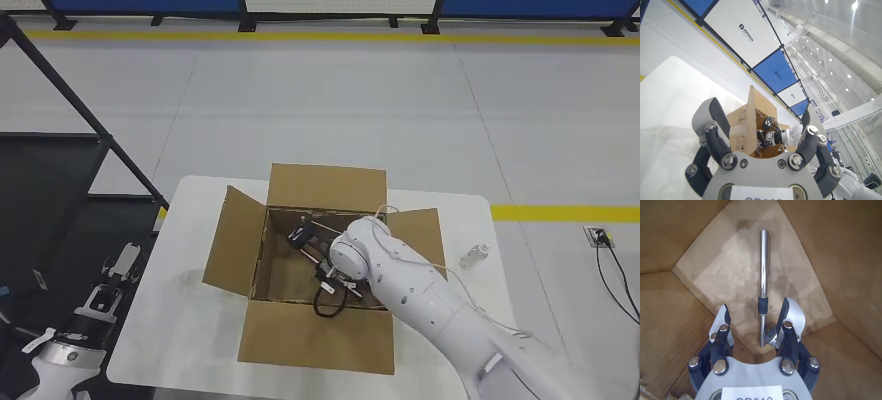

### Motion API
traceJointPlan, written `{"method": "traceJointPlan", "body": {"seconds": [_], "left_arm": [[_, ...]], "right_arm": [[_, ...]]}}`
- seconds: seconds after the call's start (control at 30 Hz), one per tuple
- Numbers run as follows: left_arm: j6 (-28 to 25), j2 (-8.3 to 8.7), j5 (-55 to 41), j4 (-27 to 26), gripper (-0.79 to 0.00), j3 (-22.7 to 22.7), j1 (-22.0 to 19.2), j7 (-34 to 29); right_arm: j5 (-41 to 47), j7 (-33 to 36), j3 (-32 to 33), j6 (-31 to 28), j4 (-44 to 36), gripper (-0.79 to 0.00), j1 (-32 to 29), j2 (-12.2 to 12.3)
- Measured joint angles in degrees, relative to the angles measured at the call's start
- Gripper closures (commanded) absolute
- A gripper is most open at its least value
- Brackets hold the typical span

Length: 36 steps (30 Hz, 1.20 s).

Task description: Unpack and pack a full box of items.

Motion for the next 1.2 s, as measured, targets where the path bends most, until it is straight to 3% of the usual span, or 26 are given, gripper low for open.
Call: {"method": "traceJointPlan", "body": {"seconds": [0.27, 0.6, 0.87, 1.0, 1.07, 1.2], "left_arm": [[0.0, 0.0, 0.0, 0.0, -0.785, 0.0, 0.0, 0.0], [0.0, 0.0, 0.0, 0.0, -0.785, 0.0, 0.0, 0.0], [0.0, 0.0, 0.0, 0.0, -0.785, 0.0, 0.0, 0.0], [0.0, 0.0, 0.0, 0.0, -0.785, 0.0, 0.0, 0.0], [0.0, 0.0, 0.0, 0.0, -0.785, 0.0, 0.0, 0.0], [0.0, 0.0, 0.0, 0.0, -0.785, 0.0, 0.0, 0.0]], "right_arm": [[-1.92, -3.06, -2.12, 1.42, 6.8, -0.323, 0.49, -3.32], [-2.99, -4.29, -3.08, 1.2, 13.91, -0.296, 1.26, -6.66], [-3.16, -7.76, -2.77, 0.52, 19.0, -0.209, 1.28, -8.56], [-3.24, -8.01, -2.66, -0.06, 20.87, -0.132, 1.39, -9.38], [-3.28, -8.26, -2.54, -0.42, 21.77, 0.0, 1.55, -9.75], [-2.49, -9.92, -1.73, -1.56, 22.96, 0.0, 2.14, -10.17]]}}
